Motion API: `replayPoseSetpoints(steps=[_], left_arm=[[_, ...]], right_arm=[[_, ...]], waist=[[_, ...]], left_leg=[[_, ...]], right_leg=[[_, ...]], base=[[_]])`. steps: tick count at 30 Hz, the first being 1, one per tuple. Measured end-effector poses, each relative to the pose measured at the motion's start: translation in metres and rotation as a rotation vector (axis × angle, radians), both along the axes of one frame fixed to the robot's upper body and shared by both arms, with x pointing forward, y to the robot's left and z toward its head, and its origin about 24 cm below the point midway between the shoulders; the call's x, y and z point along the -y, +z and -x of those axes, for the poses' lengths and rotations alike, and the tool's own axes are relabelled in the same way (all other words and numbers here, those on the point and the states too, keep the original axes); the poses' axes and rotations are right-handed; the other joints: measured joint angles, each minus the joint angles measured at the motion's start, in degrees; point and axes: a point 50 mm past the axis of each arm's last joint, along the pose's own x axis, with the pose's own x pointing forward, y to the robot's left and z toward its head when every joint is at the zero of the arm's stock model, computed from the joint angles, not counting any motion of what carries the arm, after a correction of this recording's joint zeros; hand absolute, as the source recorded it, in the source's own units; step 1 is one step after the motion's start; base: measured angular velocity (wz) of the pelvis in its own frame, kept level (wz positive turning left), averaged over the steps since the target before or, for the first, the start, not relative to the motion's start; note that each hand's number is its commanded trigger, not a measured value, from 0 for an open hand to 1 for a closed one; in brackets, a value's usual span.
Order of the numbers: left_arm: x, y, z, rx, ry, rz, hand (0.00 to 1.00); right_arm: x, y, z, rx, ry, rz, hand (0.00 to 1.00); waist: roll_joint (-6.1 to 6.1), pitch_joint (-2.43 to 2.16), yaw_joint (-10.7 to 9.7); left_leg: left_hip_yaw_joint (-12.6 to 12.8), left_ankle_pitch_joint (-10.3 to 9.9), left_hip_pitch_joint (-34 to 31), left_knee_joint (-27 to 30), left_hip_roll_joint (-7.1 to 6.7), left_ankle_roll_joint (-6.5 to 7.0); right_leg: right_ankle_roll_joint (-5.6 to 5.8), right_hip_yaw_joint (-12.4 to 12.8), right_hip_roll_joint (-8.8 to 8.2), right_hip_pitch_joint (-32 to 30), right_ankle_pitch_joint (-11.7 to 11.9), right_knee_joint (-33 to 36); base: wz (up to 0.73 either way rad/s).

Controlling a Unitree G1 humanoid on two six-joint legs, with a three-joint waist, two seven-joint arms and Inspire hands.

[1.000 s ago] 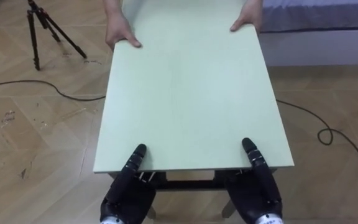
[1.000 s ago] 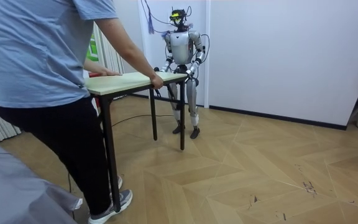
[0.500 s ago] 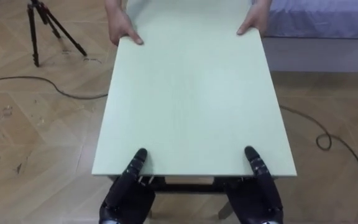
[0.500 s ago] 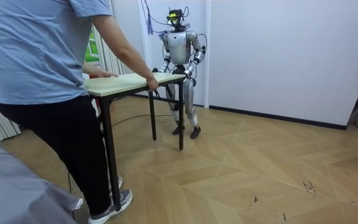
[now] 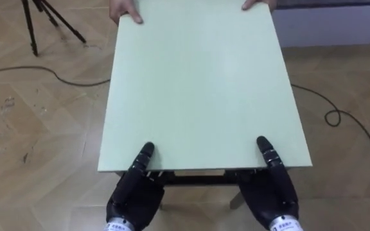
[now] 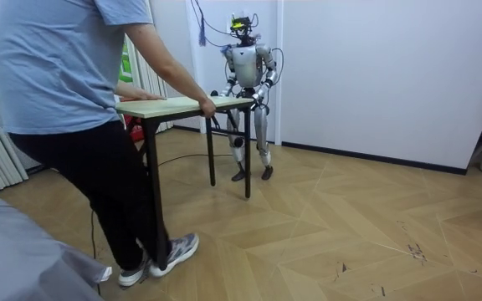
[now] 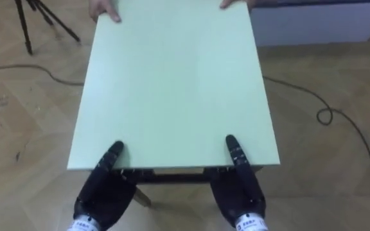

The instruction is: Move table with human

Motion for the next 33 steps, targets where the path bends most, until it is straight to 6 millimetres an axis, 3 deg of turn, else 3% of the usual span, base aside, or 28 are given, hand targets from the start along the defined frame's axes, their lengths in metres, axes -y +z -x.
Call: replayPoseSetpoints(steps=[2,3,7,9,11,12,13,14,16,18,19,20,21,22,24,26,31,33], left_arm=[[0.0,-0.002,0.003,-0.013,0.002,-0.006,1.0],[-0.001,-0.003,0.005,-0.021,0.006,-0.006,1.0],[-0.001,-0.011,0.017,-0.071,0.008,0.004,1.0],[0.0,-0.013,0.021,-0.09,-0.003,0.008,1.0],[0.001,-0.014,0.023,-0.097,-0.009,0.007,1.0],[0.002,-0.014,0.023,-0.097,-0.012,0.008,1.0],[0.004,-0.014,0.021,-0.099,-0.023,0.006,1.0],[0.006,-0.013,0.021,-0.097,-0.031,0.001,1.0],[0.005,-0.013,0.021,-0.092,-0.029,0.0,1.0],[0.004,-0.012,0.021,-0.088,-0.026,0.002,1.0],[0.003,-0.011,0.021,-0.085,-0.024,0.002,1.0],[0.001,-0.008,0.021,-0.071,-0.015,0.003,1.0],[-0.002,-0.004,0.018,-0.054,-0.003,-0.002,1.0],[-0.003,-0.004,0.017,-0.049,-0.001,-0.005,1.0],[-0.002,-0.003,0.016,-0.041,-0.001,-0.004,1.0],[-0.003,0.0,0.015,-0.023,0.007,-0.007,1.0],[-0.006,0.008,0.007,0.026,0.009,-0.025,1.0],[-0.009,0.011,0.003,0.043,0.01,-0.038,1.0]], right_arm=[[0.0,-0.002,0.003,-0.013,0.001,-0.001,1.0],[0.0,-0.003,0.004,-0.016,0.011,0.005,1.0],[0.001,-0.009,0.017,-0.062,0.016,0.002,1.0],[0.002,-0.012,0.022,-0.073,0.025,0.009,1.0],[0.003,-0.012,0.025,-0.075,0.023,0.012,1.0],[0.003,-0.012,0.026,-0.077,0.021,0.01,1.0],[0.005,-0.012,0.03,-0.081,0.008,0.007,1.0],[0.006,-0.012,0.033,-0.086,0.0,0.0,1.0],[0.006,-0.011,0.033,-0.084,-0.011,-0.011,1.0],[0.005,-0.01,0.032,-0.078,-0.01,-0.008,1.0],[0.003,-0.009,0.032,-0.074,-0.004,-0.008,1.0],[0.001,-0.007,0.029,-0.06,0.004,-0.013,1.0],[-0.001,-0.004,0.024,-0.041,0.009,-0.013,1.0],[-0.001,-0.003,0.021,-0.036,0.012,-0.011,1.0],[-0.003,-0.001,0.018,-0.022,0.025,-0.004,1.0],[-0.005,0.001,0.014,-0.009,0.031,-0.003,1.0],[-0.009,0.005,0.007,0.022,0.026,-0.015,1.0],[-0.011,0.006,0.002,0.028,0.025,-0.026,1.0]], waist=[[-0.66,-0.51,0.0],[-0.64,-0.48,0.3],[-0.52,-0.67,-0.7],[-0.38,-0.73,-1.4],[-0.34,-0.75,-2.0],[-0.36,-0.76,-2.4],[-0.49,-0.83,-3.2],[-1.16,-1.18,-3.0],[-2.33,-1.23,-2.1],[-3.43,-1.24,0.2],[-3.69,-1.25,0.3],[-4.75,-1.22,0.4],[-5.77,-0.96,0.5],[-5.77,-0.96,0.5],[-5.83,-0.93,0.5],[-7.3,-0.83,0.6],[-8.29,-0.87,1.8],[-8.32,-0.87,2.1]], left_leg=[[0.3,1.5,-0.5,-1.0,-2.28,1.25],[1.1,1.9,-0.9,-1.2,-3.12,1.79],[1.6,2.7,-0.7,-1.5,-3.97,3.25],[1.7,3.7,-1.1,-1.7,-4.61,4.15],[3.7,5.5,-2.2,-2.5,-5.41,5.59],[5.2,5.8,-2.5,-2.5,-5.41,5.96],[8.4,6.4,-2.7,-2.9,-5.61,6.68],[11.2,7.2,-2.7,-3.9,-6.27,7.22],[13.1,8.0,-3.4,-4.2,-7.33,7.75],[14.4,8.5,-5.4,-3.2,-7.69,7.77],[14.4,8.7,-6.2,-2.8,-7.69,7.72],[14.6,9.3,-8.2,-1.9,-7.78,7.53],[14.6,9.7,-10.7,0.1,-7.49,7.15],[14.3,10.0,-11.9,0.9,-7.08,6.99],[14.1,11.5,-14.0,1.0,-6.02,6.62],[14.1,13.3,-16.0,0.4,-5.33,6.21],[14.6,16.2,-21.2,0.6,-3.09,6.01],[14.5,17.7,-22.5,0.2,-2.34,5.87]], right_leg=[[0.71,2.0,-1.23,0.2,0.5,-1.5],[0.73,2.6,-1.84,0.0,1.2,-2.3],[2.05,2.9,-2.85,1.2,3.5,-3.4],[3.67,5.0,-3.27,1.2,5.4,-4.3],[6.3,8.9,-4.21,0.2,6.8,-3.6],[6.86,9.1,-5.27,-0.3,5.2,-0.3],[7.81,9.2,-7.93,-0.6,0.8,8.5],[8.78,10.0,-10.65,-0.3,-2.3,16.5],[9.19,11.6,-13.56,2.9,-5.1,24.1],[9.45,12.3,-15.14,10.1,-5.3,24.4],[9.36,12.1,-15.25,12.0,-5.0,23.6],[9.07,11.8,-15.34,15.4,-3.2,20.9],[10.84,11.5,-14.6,17.1,-5.4,16.8],[11.45,11.2,-14.07,17.3,-6.7,15.2],[11.41,11.0,-12.36,17.4,-8.7,11.7],[11.54,11.0,-11.28,17.6,-11.2,7.1],[10.45,11.8,-8.33,17.6,-14.2,-3.1],[10.39,10.7,-7.56,17.6,-14.7,-5.7]], base=[[-0.02],[-0.18],[0.09],[0.17],[0.21],[0.58],[0.63],[0.53],[-0.07],[-0.34],[-0.16],[-0.11],[-0.11],[-0.07],[0.0],[-0.09],[-0.11],[-0.06]])
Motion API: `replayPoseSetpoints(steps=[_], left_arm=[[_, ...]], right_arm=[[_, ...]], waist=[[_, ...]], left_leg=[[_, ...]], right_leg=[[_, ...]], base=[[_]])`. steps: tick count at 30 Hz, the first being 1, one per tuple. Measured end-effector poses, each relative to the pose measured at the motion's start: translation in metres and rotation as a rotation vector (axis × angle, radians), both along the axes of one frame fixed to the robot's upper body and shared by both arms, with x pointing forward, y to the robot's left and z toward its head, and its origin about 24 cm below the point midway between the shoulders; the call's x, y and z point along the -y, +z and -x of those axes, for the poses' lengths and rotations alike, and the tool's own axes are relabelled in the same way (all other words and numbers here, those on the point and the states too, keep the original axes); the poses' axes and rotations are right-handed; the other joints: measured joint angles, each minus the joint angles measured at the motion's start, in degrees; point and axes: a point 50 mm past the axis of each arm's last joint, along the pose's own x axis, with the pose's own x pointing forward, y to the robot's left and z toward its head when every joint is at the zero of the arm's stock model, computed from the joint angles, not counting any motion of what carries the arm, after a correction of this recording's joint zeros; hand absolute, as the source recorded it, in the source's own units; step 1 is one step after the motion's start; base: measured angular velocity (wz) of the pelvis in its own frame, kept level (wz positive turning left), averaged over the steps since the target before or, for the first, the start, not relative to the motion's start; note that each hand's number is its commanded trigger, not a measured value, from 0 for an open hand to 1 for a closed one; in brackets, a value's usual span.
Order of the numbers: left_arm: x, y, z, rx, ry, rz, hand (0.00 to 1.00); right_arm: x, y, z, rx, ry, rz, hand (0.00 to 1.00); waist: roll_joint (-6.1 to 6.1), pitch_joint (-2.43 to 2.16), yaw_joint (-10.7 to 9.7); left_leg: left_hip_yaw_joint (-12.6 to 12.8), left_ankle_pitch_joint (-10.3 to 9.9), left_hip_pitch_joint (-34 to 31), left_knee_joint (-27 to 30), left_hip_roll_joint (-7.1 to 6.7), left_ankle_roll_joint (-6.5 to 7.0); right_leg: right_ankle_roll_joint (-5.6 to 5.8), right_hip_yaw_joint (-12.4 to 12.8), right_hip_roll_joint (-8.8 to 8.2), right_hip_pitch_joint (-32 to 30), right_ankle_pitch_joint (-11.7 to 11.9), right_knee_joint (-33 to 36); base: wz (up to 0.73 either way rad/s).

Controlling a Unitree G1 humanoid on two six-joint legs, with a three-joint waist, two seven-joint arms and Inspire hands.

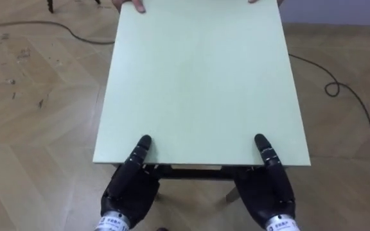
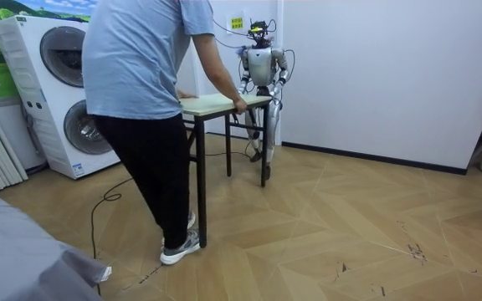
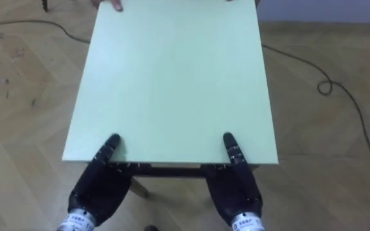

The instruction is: Move table with human

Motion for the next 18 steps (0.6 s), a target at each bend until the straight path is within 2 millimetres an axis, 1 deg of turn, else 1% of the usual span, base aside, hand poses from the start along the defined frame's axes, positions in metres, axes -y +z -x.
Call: replayPoseSetpoints(steps=[2,3,5,6,7,8,9,10,11,12,13,14,15,16,17,18], left_arm=[[-0.002,0.001,-0.004,0.008,-0.001,-0.013,1.0],[-0.002,0.001,-0.004,0.009,-0.002,-0.015,1.0],[-0.002,0.0,-0.003,0.004,-0.001,-0.028,1.0],[-0.002,-0.001,-0.002,-0.001,-0.001,-0.028,1.0],[-0.002,-0.002,-0.001,-0.006,-0.002,-0.027,1.0],[-0.002,-0.003,-0.002,-0.01,-0.006,-0.029,1.0],[-0.001,-0.005,-0.002,-0.017,-0.008,-0.028,1.0],[0.0,-0.005,-0.003,-0.013,-0.012,-0.028,1.0],[0.001,-0.004,-0.003,-0.009,-0.008,-0.022,1.0],[0.0,-0.007,0.001,-0.016,0.006,-0.006,1.0],[-0.001,-0.009,0.005,-0.025,0.016,0.009,1.0],[-0.003,-0.013,0.014,-0.048,0.036,0.03,1.0],[-0.004,-0.015,0.018,-0.059,0.042,0.037,1.0],[-0.004,-0.017,0.024,-0.072,0.05,0.046,1.0],[-0.003,-0.018,0.025,-0.077,0.052,0.05,1.0],[-0.003,-0.018,0.024,-0.074,0.053,0.049,1.0]], right_arm=[[-0.003,-0.002,-0.003,-0.007,-0.002,-0.015,1.0],[-0.003,-0.002,-0.003,-0.009,-0.003,-0.018,1.0],[-0.003,-0.006,-0.002,-0.027,-0.006,-0.021,1.0],[-0.003,-0.007,-0.001,-0.031,-0.005,-0.021,1.0],[-0.003,-0.007,0.0,-0.033,-0.007,-0.02,1.0],[-0.003,-0.008,0.001,-0.037,-0.014,-0.012,1.0],[-0.003,-0.009,0.002,-0.039,-0.018,-0.008,1.0],[-0.003,-0.009,0.002,-0.04,-0.022,-0.007,1.0],[-0.001,-0.007,0.001,-0.03,-0.023,-0.002,1.0],[-0.001,-0.007,-0.001,-0.026,-0.002,0.014,1.0],[-0.001,-0.007,-0.001,-0.025,0.012,0.024,1.0],[-0.003,-0.008,0.002,-0.033,0.031,0.031,1.0],[-0.002,-0.009,0.003,-0.038,0.041,0.039,1.0],[-0.001,-0.01,0.005,-0.042,0.052,0.049,1.0],[0.0,-0.01,0.004,-0.039,0.054,0.058,1.0],[-0.001,-0.009,0.004,-0.035,0.055,0.06,1.0]], waist=[[0.04,0.02,1.1],[0.05,0.02,1.2],[0.23,-0.02,1.5],[0.75,0.02,1.8],[1.06,0.11,2.4],[1.39,0.17,3.5],[2.03,0.28,4.3],[2.07,0.2,4.5],[2.2,0.31,4.7],[3.08,0.48,6.2],[3.73,0.51,6.8],[4.9,0.28,7.4],[5.38,0.23,7.4],[6.41,0.23,6.6],[7.43,0.31,5.4],[7.64,0.35,5.0]], left_leg=[[-0.1,1.9,-0.2,-1.1,1.09,-0.45],[-0.3,2.5,-0.2,-1.4,1.2,-0.57],[-0.9,4.9,0.1,-3.3,2.39,-1.2],[-1.6,6.2,0.2,-4.0,3.21,-1.66],[-1.9,7.1,0.4,-4.7,3.75,-1.95],[-2.3,9.6,1.5,-7.4,4.34,-2.78],[-4.4,13.5,3.0,-11.9,4.29,-5.08],[-5.9,16.1,3.5,-14.8,3.9,-7.58],[-8.1,15.9,3.6,-13.9,4.15,-9.1],[-7.9,7.9,2.8,-4.1,5.65,-8.11],[-7.8,3.6,2.7,1.8,6.23,-7.72],[-7.9,-2.0,3.4,11.8,6.97,-8.17],[-8.4,-3.6,4.0,16.3,6.98,-8.39],[-10.0,-5.7,5.6,23.7,6.57,-8.74],[-11.2,-6.2,8.2,29.0,6.39,-8.71],[-11.2,-6.2,9.9,30.0,6.45,-8.73]], right_leg=[[-0.21,-2.2,1.15,0.0,-0.1,-2.1],[-0.39,-2.6,1.56,0.2,0.0,-2.6],[-2.0,-3.0,3.55,0.3,1.0,-3.9],[-2.9,-2.9,4.88,0.3,1.6,-4.5],[-3.49,-2.8,5.58,0.2,2.1,-4.5],[-4.86,-2.7,6.85,-0.2,2.9,-4.6],[-6.55,-2.6,8.98,-0.8,4.3,-5.9],[-7.51,-2.8,9.51,-1.4,5.1,-6.4],[-8.78,-4.7,8.96,-3.2,6.1,-6.0],[-9.64,-6.8,8.89,-4.3,6.7,-4.9],[-9.97,-7.5,9.01,-4.4,6.9,-4.6],[-10.57,-8.9,9.15,-4.4,7.2,-4.2],[-10.82,-9.5,9.23,-4.3,7.3,-4.0],[-11.28,-11.2,9.45,-4.4,7.2,-3.3],[-11.88,-13.1,10.13,-4.4,7.0,-2.8],[-12.18,-13.8,10.21,-4.9,6.8,-2.1]], base=[[-0.13],[-0.07],[-0.02],[-0.07],[-0.14],[-0.12],[0.0],[0.0],[-0.43],[-0.72],[-0.95],[-0.65],[-0.48],[0.04],[0.28],[0.56]])
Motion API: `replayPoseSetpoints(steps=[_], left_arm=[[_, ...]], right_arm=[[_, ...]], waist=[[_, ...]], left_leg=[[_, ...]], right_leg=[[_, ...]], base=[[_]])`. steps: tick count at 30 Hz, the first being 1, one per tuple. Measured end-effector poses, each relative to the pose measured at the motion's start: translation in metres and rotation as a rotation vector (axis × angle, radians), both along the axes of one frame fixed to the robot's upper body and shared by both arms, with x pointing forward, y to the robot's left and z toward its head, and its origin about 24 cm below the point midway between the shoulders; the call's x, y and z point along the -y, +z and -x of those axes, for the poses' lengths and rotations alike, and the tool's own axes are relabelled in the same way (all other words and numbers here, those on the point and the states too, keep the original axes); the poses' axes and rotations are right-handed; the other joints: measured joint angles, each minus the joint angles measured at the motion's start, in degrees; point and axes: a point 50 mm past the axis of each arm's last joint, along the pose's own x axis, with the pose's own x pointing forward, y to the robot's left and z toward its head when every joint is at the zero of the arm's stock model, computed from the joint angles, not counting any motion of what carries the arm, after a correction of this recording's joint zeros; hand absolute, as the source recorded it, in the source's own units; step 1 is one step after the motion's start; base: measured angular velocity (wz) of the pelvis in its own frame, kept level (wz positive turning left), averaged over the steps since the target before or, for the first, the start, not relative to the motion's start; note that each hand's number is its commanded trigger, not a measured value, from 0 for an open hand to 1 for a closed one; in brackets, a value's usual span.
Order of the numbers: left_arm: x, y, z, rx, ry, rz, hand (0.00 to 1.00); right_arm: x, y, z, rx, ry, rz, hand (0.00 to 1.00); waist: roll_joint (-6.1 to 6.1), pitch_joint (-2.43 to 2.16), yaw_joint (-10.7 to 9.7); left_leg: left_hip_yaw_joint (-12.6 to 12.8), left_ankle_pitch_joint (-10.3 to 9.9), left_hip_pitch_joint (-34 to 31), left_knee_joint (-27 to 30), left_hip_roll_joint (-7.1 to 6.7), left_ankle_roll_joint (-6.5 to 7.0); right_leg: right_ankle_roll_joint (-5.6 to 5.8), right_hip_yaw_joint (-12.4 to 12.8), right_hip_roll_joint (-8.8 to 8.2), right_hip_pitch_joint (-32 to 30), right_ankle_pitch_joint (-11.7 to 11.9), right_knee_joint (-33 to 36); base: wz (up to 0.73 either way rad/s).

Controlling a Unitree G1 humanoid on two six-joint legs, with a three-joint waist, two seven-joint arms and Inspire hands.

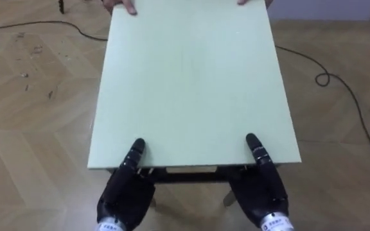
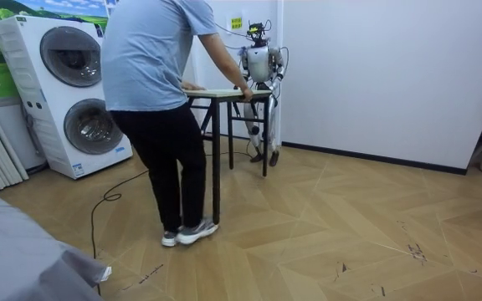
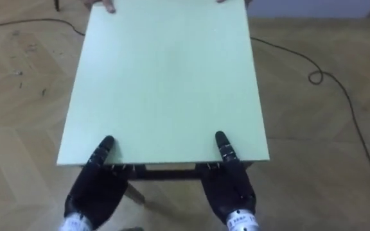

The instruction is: Move table with human

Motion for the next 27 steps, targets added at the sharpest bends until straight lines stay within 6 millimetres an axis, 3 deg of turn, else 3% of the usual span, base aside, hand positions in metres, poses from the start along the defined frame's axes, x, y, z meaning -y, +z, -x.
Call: replayPoseSetpoints(steps=[3,4,5,7,9,10,11,12,13,14,15,16,17,18,19,20,22,23,24,25,26,27], left_arm=[[0.0,0.003,-0.006,0.022,-0.004,0.0,1.0],[0.002,0.004,-0.008,0.027,-0.008,0.0,1.0],[0.003,0.005,-0.01,0.032,-0.012,-0.002,1.0],[0.005,0.004,-0.008,0.01,-0.012,-0.003,1.0],[0.009,0.003,-0.008,-0.003,-0.018,0.004,1.0],[0.009,0.004,-0.009,0.002,-0.021,0.004,1.0],[0.011,0.006,-0.013,0.017,-0.037,-0.001,1.0],[0.013,0.008,-0.018,0.028,-0.046,-0.009,1.0],[0.014,0.011,-0.026,0.05,-0.055,-0.019,1.0],[0.007,0.011,-0.025,0.057,-0.035,-0.029,1.0],[0.0,0.01,-0.022,0.055,-0.025,-0.028,1.0],[0.002,0.009,-0.021,0.055,-0.025,-0.02,1.0],[0.01,0.006,-0.02,0.039,-0.026,0.004,1.0],[0.011,0.005,-0.019,0.034,-0.025,0.012,1.0],[0.013,0.003,-0.019,0.023,-0.022,0.021,1.0],[0.014,0.001,-0.018,0.011,-0.015,0.028,1.0],[0.014,-0.002,-0.018,-0.003,0.0,0.037,1.0],[0.013,-0.003,-0.018,-0.01,0.012,0.044,1.0],[0.012,-0.003,-0.018,-0.012,0.017,0.045,1.0],[0.011,-0.005,-0.017,-0.018,0.019,0.044,1.0],[0.012,-0.007,-0.016,-0.036,-0.001,0.04,1.0],[0.013,-0.008,-0.014,-0.044,-0.029,0.028,1.0]], right_arm=[[0.0,0.005,-0.004,0.028,-0.002,0.009,1.0],[0.0,0.006,-0.004,0.033,-0.004,0.008,1.0],[0.001,0.006,-0.005,0.036,-0.012,0.006,1.0],[0.004,0.005,-0.003,0.029,-0.019,0.013,1.0],[0.007,0.004,-0.001,0.024,-0.024,0.023,1.0],[0.007,0.004,-0.001,0.023,-0.023,0.019,1.0],[0.008,0.005,-0.001,0.034,-0.032,0.009,1.0],[0.009,0.006,-0.001,0.042,-0.042,0.002,1.0],[0.012,0.008,-0.004,0.053,-0.052,0.001,1.0],[0.006,0.006,-0.006,0.046,-0.039,-0.015,1.0],[-0.002,0.005,-0.004,0.039,-0.02,-0.027,1.0],[-0.001,0.005,-0.002,0.044,-0.019,-0.021,1.0],[0.003,0.006,-0.002,0.056,-0.03,0.001,1.0],[0.005,0.006,-0.004,0.062,-0.03,0.011,1.0],[0.007,0.005,-0.005,0.058,-0.026,0.021,1.0],[0.008,0.005,-0.005,0.055,-0.019,0.023,1.0],[0.007,0.004,-0.005,0.048,-0.003,0.021,1.0],[0.007,0.004,-0.007,0.046,0.013,0.024,1.0],[0.007,0.003,-0.008,0.044,0.022,0.025,1.0],[0.006,0.002,-0.007,0.034,0.026,0.017,1.0],[0.01,-0.002,0.001,0.011,0.016,0.024,1.0],[0.015,-0.005,0.01,-0.001,-0.005,0.018,1.0]], waist=[[0.6,-0.07,-2.4],[1.05,-0.05,-3.2],[1.29,0.03,-4.1],[0.8,-0.01,-5.4],[1.17,-0.05,-6.5],[1.14,-0.04,-6.1],[1.34,0.07,-4.8],[1.49,0.29,-4.6],[0.89,1.19,-5.6],[0.71,1.1,-5.3],[-0.87,0.39,-5.7],[-1.26,0.22,-6.6],[0.57,0.0,-6.8],[0.84,0.01,-7.0],[0.72,-0.06,-7.1],[0.7,-0.1,-7.0],[0.27,-0.19,-7.1],[0.22,-0.21,-8.3],[-0.02,-0.23,-8.9],[-0.37,-0.09,-9.6],[-0.36,-0.08,-9.9],[-0.72,-0.15,-10.3]], left_leg=[[-0.5,0.5,10.1,-2.7,0.34,-0.82],[-1.1,1.2,14.3,-7.6,0.41,-1.91],[-1.5,-2.1,17.4,-14.0,0.04,-3.5],[-0.7,-2.9,19.6,-21.1,-1.61,-3.59],[0.1,-2.8,21.5,-27.4,-3.0,-3.56],[0.2,-3.8,22.1,-30.6,-3.54,-4.1],[1.5,-6.3,22.8,-36.5,-3.07,-3.13],[1.9,-7.4,23.4,-40.6,-2.94,-2.61],[2.1,-8.5,25.3,-44.9,-4.53,-1.34],[1.8,-10.9,23.8,-43.2,-4.29,-0.76],[-0.8,-12.9,20.8,-38.5,-5.29,-0.25],[-0.9,-14.4,19.8,-36.5,-6.09,0.06],[-0.4,-16.6,19.3,-34.1,-6.76,0.25],[-0.7,-17.0,18.7,-33.0,-7.02,0.59],[-0.5,-16.9,18.3,-32.1,-8.29,0.75],[0.1,-17.0,18.4,-32.1,-8.77,1.21],[0.0,-15.7,17.5,-32.0,-9.8,2.72],[-0.1,-14.4,16.1,-31.8,-10.21,3.55],[-0.1,-13.6,15.3,-31.7,-10.21,4.09],[1.9,-12.7,14.5,-31.6,-9.7,4.9],[4.1,-12.2,14.8,-31.6,-8.5,5.16],[5.9,-11.2,15.0,-32.0,-7.29,4.35]], right_leg=[[-0.95,-2.3,0.21,-4.0,-0.5,3.4],[-1.01,-3.5,0.21,-5.2,-0.5,4.5],[-1.01,-3.8,0.01,-6.8,-0.5,6.2],[-1.48,-1.9,-1.67,-8.3,0.8,7.4],[-1.74,0.8,-2.58,-9.8,2.7,7.9],[-1.59,4.0,-2.83,-11.9,3.6,9.2],[-1.48,7.4,-3.09,-15.7,4.6,13.7],[-1.7,7.8,-3.73,-18.6,5.2,17.8],[-2.34,7.1,-5.69,-26.9,6.5,29.5],[-0.42,7.1,-2.48,-29.8,6.5,23.2],[-0.93,6.6,-0.7,-29.0,13.6,11.9],[-4.19,5.5,-1.11,-28.2,16.0,10.0],[-5.72,3.9,-2.03,-27.2,14.8,9.4],[-5.78,3.8,-2.52,-27.3,14.9,9.5],[-6.2,3.1,-3.31,-26.8,15.4,9.0],[-5.91,2.5,-3.47,-25.7,17.0,6.7],[-0.93,3.0,-3.31,-24.0,21.1,1.2],[5.21,4.2,-3.19,-22.8,25.3,-3.5],[8.05,5.5,-3.06,-22.2,27.9,-6.0],[8.4,7.7,-3.33,-21.9,29.0,-5.5],[4.68,8.7,-4.68,-21.8,22.4,2.6],[4.31,9.0,-6.7,-21.3,14.8,11.2]], base=[[0.39],[0.51],[0.54],[0.48],[0.43],[0.1],[0.09],[0.23],[0.07],[0.08],[0.15],[0.4],[0.28],[0.0],[-0.14],[-0.15],[-0.08],[0.07],[0.22],[0.37],[0.6],[0.62]])
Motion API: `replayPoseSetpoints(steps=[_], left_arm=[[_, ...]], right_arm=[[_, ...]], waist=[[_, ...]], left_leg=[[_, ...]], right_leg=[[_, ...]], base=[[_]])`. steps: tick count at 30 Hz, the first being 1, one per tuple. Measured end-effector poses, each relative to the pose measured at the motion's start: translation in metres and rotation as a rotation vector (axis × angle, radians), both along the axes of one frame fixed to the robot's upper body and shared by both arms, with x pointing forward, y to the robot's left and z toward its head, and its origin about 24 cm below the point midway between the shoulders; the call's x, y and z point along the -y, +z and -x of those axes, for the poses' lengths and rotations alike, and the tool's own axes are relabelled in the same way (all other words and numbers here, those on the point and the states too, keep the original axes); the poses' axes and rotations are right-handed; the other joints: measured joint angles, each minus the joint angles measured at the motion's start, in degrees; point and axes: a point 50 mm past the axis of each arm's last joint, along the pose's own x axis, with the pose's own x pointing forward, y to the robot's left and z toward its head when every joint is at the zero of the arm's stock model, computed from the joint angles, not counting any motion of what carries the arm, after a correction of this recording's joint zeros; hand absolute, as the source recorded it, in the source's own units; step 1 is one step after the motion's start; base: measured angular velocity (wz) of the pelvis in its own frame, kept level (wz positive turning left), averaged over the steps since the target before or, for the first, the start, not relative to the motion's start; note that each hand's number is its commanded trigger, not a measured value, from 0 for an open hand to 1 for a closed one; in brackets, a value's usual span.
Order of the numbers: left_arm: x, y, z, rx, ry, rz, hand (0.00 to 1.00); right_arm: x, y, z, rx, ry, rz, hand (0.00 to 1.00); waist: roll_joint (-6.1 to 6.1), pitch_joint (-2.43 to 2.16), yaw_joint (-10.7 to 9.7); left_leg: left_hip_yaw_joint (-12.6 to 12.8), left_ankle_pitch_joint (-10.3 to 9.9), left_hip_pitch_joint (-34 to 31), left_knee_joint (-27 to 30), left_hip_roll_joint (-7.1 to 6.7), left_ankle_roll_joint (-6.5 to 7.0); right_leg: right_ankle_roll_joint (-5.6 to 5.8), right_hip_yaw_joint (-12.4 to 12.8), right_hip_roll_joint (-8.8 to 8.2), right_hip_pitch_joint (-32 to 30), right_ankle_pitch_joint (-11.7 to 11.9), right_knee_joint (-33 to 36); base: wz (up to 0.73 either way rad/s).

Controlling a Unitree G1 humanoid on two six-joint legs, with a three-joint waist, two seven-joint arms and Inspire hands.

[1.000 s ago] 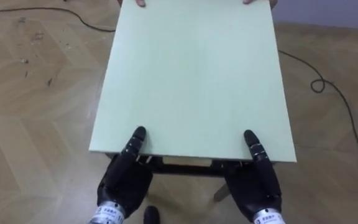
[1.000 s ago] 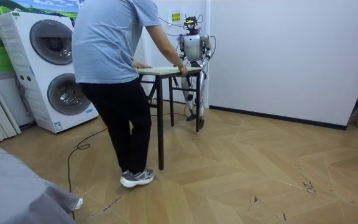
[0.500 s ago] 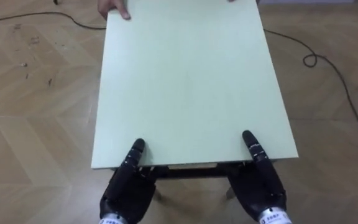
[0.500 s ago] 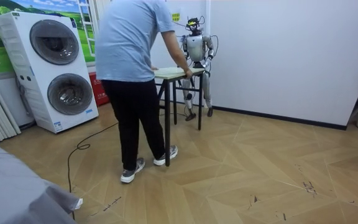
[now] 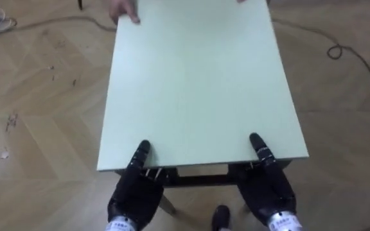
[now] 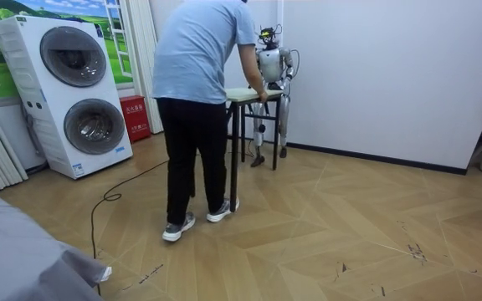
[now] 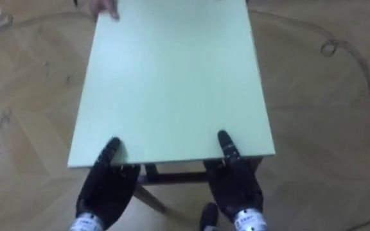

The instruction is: Move table with human

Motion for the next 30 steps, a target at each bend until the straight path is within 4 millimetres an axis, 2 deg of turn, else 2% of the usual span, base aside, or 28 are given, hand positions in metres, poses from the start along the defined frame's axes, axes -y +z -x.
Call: replayPoseSetpoints(steps=[1,2,3,4,5,6,7,8,9,10,11,14,17,20,24,29,30], left_arm=[[0.001,0.0,0.0,-0.002,-0.014,-0.005,1.0],[0.003,-0.001,0.001,-0.004,-0.045,-0.018,1.0],[0.005,-0.001,0.002,-0.008,-0.056,-0.018,1.0],[0.005,-0.002,0.004,-0.013,-0.065,-0.023,1.0],[0.002,-0.001,0.005,-0.011,-0.06,-0.028,1.0],[0.002,-0.001,0.004,-0.009,-0.058,-0.028,1.0],[0.0,0.0,0.003,-0.007,-0.045,-0.026,1.0],[-0.001,0.0,0.003,-0.004,-0.028,-0.028,1.0],[-0.002,0.0,0.003,-0.003,-0.026,-0.031,1.0],[-0.003,0.0,0.003,-0.002,-0.022,-0.04,1.0],[-0.004,0.0,0.004,0.0,-0.019,-0.046,1.0],[-0.005,-0.001,0.005,0.0,-0.021,-0.05,1.0],[-0.005,-0.001,0.007,0.0,-0.02,-0.055,1.0],[-0.008,0.0,0.009,0.005,-0.017,-0.07,1.0],[-0.009,-0.001,0.012,0.004,-0.025,-0.084,1.0],[-0.008,0.0,0.013,0.027,-0.044,-0.09,1.0],[-0.007,0.001,0.013,0.031,-0.044,-0.088,1.0]], right_arm=[[0.002,-0.001,0.004,-0.004,-0.008,-0.004,1.0],[0.005,-0.004,0.013,-0.01,-0.026,-0.008,1.0],[0.005,-0.005,0.016,-0.013,-0.034,-0.008,1.0],[0.005,-0.005,0.021,-0.017,-0.044,-0.007,1.0],[0.003,-0.005,0.019,-0.012,-0.04,-0.011,1.0],[0.002,-0.004,0.017,-0.013,-0.035,-0.011,1.0],[0.0,-0.003,0.012,-0.013,-0.027,-0.01,1.0],[-0.003,-0.002,0.008,-0.018,-0.019,-0.011,1.0],[-0.004,-0.003,0.008,-0.02,-0.022,-0.016,1.0],[-0.004,-0.004,0.011,-0.026,-0.027,-0.016,1.0],[-0.006,-0.004,0.012,-0.028,-0.025,-0.02,1.0],[-0.008,-0.005,0.013,-0.028,-0.025,-0.014,1.0],[-0.008,-0.005,0.014,-0.03,-0.027,-0.009,1.0],[-0.009,-0.006,0.017,-0.038,-0.03,-0.014,1.0],[-0.009,-0.008,0.021,-0.052,-0.036,-0.015,1.0],[-0.007,-0.009,0.023,-0.055,-0.039,-0.028,1.0],[-0.006,-0.009,0.023,-0.054,-0.041,-0.028,1.0]], waist=[[-0.21,-0.1,-0.1],[-0.36,-0.14,-0.2],[-0.42,-0.16,-0.2],[-0.78,-0.22,0.1],[-1.41,-0.12,1.0],[-1.4,-0.13,1.8],[-1.32,-0.21,3.7],[-1.13,-0.31,4.4],[-1.26,-0.32,4.2],[-1.79,-0.58,3.8],[-2.14,-0.58,3.6],[-2.15,-0.57,3.7],[-2.21,-0.54,3.7],[-2.73,-0.5,3.6],[-2.79,-0.48,3.7],[-2.48,-0.33,3.7],[-2.19,-0.17,3.8]], left_leg=[[1.6,0.6,0.0,-0.3,0.82,-0.73],[4.3,1.5,0.3,-0.8,2.17,-1.66],[5.3,1.8,0.5,-1.0,2.64,-2.08],[6.2,2.1,0.6,-0.9,2.69,-2.38],[6.5,2.2,0.1,0.4,2.07,-3.09],[5.5,2.2,-0.5,0.7,1.67,-3.11],[3.0,2.2,-1.1,-0.2,0.85,-2.8],[1.3,2.9,-1.2,-1.5,0.59,-2.21],[1.0,3.5,-1.1,-2.4,0.64,-2.07],[1.0,4.7,-0.8,-4.0,0.6,-1.7],[1.1,5.5,-0.8,-4.8,0.65,-1.4],[1.5,6.6,-0.7,-6.6,0.7,-0.76],[1.8,7.4,-0.2,-8.3,0.65,-0.43],[1.9,7.4,-0.2,-8.7,0.63,-0.51],[1.3,7.7,0.1,-9.6,1.05,-0.88],[-0.2,7.9,-1.1,-9.2,1.61,-1.32],[-0.6,7.9,-1.3,-9.1,1.76,-1.46]], right_leg=[[0.39,0.3,-1.28,0.4,-3.4,4.3],[0.69,2.0,-3.58,2.4,-9.2,11.3],[1.4,3.0,-4.65,4.0,-11.6,13.7],[3.36,4.6,-5.89,7.4,-15.0,14.8],[4.84,5.7,-4.9,8.5,-16.1,11.2],[4.73,5.3,-4.23,8.5,-16.0,9.7],[3.45,4.2,-3.12,9.3,-15.3,5.8],[2.15,2.7,-2.31,10.3,-13.4,2.2],[2.17,2.4,-1.99,10.9,-12.4,0.7],[2.46,2.3,-1.59,11.7,-10.9,-1.8],[2.58,2.2,-1.27,12.1,-9.6,-3.8],[2.97,2.6,-0.36,13.0,-6.6,-8.1],[3.26,2.7,0.13,13.9,-4.7,-11.3],[3.17,2.7,0.69,14.2,-4.1,-12.7],[3.03,2.4,1.49,15.2,-3.8,-14.6],[2.91,0.8,1.91,15.2,-3.8,-15.5],[2.88,0.3,1.95,15.3,-3.8,-15.5]], base=[[0.74],[0.57],[0.49],[-0.04],[-0.32],[-0.9],[-0.93],[-0.73],[-0.15],[0.07],[0.0],[-0.16],[-0.08],[-0.07],[0.02],[0.13],[0.22]])
